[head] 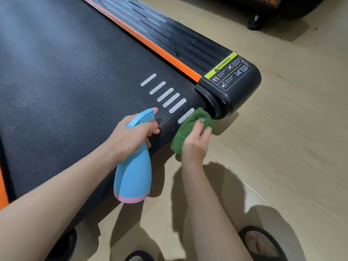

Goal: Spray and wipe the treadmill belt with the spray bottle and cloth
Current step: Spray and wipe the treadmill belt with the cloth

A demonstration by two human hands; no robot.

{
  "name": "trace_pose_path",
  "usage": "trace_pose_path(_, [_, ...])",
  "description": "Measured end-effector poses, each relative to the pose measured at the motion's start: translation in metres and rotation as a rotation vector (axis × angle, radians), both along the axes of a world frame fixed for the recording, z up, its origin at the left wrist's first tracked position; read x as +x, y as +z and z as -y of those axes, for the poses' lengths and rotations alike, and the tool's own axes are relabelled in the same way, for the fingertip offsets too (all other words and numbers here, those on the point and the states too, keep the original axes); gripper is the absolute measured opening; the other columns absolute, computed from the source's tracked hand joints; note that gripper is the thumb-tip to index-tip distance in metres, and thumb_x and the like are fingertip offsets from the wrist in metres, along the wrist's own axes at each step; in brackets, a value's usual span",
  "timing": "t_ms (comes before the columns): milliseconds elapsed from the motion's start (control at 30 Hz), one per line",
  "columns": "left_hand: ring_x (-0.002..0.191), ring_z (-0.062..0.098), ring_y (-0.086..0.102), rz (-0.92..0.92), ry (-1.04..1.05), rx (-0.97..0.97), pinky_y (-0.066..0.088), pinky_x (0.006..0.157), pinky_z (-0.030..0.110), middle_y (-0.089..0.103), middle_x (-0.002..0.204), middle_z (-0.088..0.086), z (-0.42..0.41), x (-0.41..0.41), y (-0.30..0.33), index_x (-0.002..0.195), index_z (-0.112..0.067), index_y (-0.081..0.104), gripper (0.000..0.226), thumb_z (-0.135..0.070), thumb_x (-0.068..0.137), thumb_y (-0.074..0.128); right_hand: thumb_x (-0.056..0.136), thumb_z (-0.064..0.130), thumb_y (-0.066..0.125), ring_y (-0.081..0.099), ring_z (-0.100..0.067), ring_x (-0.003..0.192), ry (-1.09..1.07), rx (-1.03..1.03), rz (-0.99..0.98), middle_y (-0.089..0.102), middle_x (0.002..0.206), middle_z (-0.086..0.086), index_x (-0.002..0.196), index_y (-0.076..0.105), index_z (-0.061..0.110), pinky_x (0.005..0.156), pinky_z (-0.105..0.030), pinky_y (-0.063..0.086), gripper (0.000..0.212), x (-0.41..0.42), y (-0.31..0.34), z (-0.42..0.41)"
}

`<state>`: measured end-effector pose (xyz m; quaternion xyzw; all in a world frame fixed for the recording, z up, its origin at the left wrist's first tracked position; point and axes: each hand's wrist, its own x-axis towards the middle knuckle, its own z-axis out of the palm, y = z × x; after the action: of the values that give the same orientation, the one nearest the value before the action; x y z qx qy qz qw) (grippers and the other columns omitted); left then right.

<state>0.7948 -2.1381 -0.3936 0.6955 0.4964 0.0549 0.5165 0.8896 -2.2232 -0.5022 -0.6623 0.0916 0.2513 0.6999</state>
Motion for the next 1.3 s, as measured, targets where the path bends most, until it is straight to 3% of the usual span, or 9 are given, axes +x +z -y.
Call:
trace_pose_path(100, [0.076, 0.009, 0.073, 0.021, -0.022, -0.072, 0.057, 0.06, 0.016, 0.075, 0.124, 0.02, -0.011, -0.023, -0.011, 0.079, -0.028, 0.079, 0.046, 0.011, 0.072, 0.056, 0.102, 0.041, 0.046, 0.047, -0.033, 0.11, 0.04, -0.154, 0.15, 0.056, 0.111, -0.017, 0.11, 0.051, 0.01, 0.089, -0.033, 0.035, 0.033, -0.009, 0.014, -0.023])
trace_pose_path(233, [0.1, 0.01, 0.064, 0.076, 0.085, -0.111, 0.045, 0.07, 0.021, 0.081, 0.104, 0.006, 0.002, -0.028, -0.009, 0.073, 0.007, 0.073, 0.023, 0.002, 0.068, 0.051, 0.1, 0.047, 0.047, 0.048, -0.042, 0.105, 0.042, -0.283, 0.191, 0.049, 0.113, -0.024, 0.117, 0.045, 0.007, 0.092, -0.04, 0.041, 0.043, -0.009, 0.017, -0.045])
trace_pose_path(333, [0.075, 0.007, 0.064, 0.131, 0.049, -0.107, 0.04, 0.065, 0.025, 0.08, 0.079, 0.001, 0.001, -0.027, -0.013, 0.059, -0.007, 0.075, 0.032, 0.004, 0.077, 0.051, 0.102, 0.048, 0.042, 0.051, -0.044, 0.102, 0.007, -0.341, 0.265, 0.047, 0.115, -0.021, 0.116, 0.044, 0.008, 0.087, -0.041, 0.042, 0.043, 0.008, 0.011, -0.049])
trace_pose_path(433, [0.092, 0.008, 0.065, 0.158, 0.061, -0.087, 0.043, 0.063, 0.016, 0.082, 0.1, 0.005, -0.004, -0.028, -0.017, 0.052, -0.009, 0.071, 0.041, 0.008, 0.079, 0.045, 0.103, 0.048, 0.037, 0.051, -0.044, 0.104, -0.095, -0.323, 0.208, 0.047, 0.12, -0.022, 0.118, 0.041, 0.008, 0.084, -0.042, 0.041, 0.043, 0.033, 0.01, -0.057])
trace_pose_path(633, [0.066, 0.021, 0.059, 0.192, 0.065, -0.074, 0.04, 0.071, 0.038, 0.081, 0.082, 0.001, -0.005, -0.03, -0.021, 0.079, -0.004, 0.08, 0.037, -0.01, 0.062, 0.047, 0.102, 0.04, 0.044, 0.049, -0.039, 0.1, -0.21, -0.281, 0.31, 0.056, 0.109, -0.026, 0.109, 0.049, 0.0, 0.087, -0.04, 0.041, 0.041, 0.005, 0.001, -0.057])
trace_pose_path(733, [0.072, 0.005, 0.064, 0.192, 0.065, -0.065, 0.043, 0.073, 0.032, 0.081, 0.082, 0.0, -0.003, -0.026, -0.018, 0.067, 0.0, 0.076, 0.028, -0.001, 0.071, 0.048, 0.103, 0.025, 0.05, 0.047, -0.031, 0.101, -0.116, -0.223, 0.325, 0.059, 0.109, -0.024, 0.11, 0.052, -0.003, 0.088, -0.027, 0.037, 0.03, -0.044, -0.006, -0.044])
trace_pose_path(833, [0.05, 0.002, 0.057, 0.179, 0.103, -0.077, 0.043, 0.059, 0.016, 0.07, 0.055, -0.007, -0.001, -0.026, -0.018, 0.044, -0.015, 0.071, 0.058, 0.015, 0.085, 0.042, 0.103, 0.02, 0.051, 0.052, -0.026, 0.101, -0.056, -0.152, 0.249, 0.06, 0.107, -0.014, 0.112, 0.054, -0.002, 0.083, -0.006, 0.032, 0.024, -0.065, -0.011, -0.038])
trace_pose_path(1033, [0.05, 0.009, 0.058, 0.153, 0.072, -0.084, 0.04, 0.061, 0.03, 0.079, 0.073, 0.002, -0.003, -0.027, -0.016, 0.064, -0.003, 0.077, 0.043, 0.014, 0.083, 0.042, 0.099, 0.046, 0.041, 0.055, -0.037, 0.099, -0.175, -0.15, 0.334, 0.062, 0.105, -0.022, 0.105, 0.052, 0.002, 0.089, -0.038, 0.043, 0.046, -0.005, -0.009, -0.049])
trace_pose_path(1300, [0.055, 0.015, 0.055, 0.145, 0.091, -0.102, 0.041, 0.059, 0.03, 0.077, 0.068, -0.004, -0.003, -0.026, -0.013, 0.067, -0.013, 0.083, 0.046, 0.006, 0.082, 0.044, 0.099, 0.039, 0.043, 0.054, -0.038, 0.102, -0.124, -0.21, 0.335, 0.06, 0.111, -0.024, 0.113, 0.053, -0.001, 0.093, -0.035, 0.041, 0.043, -0.025, -0.014, -0.046])
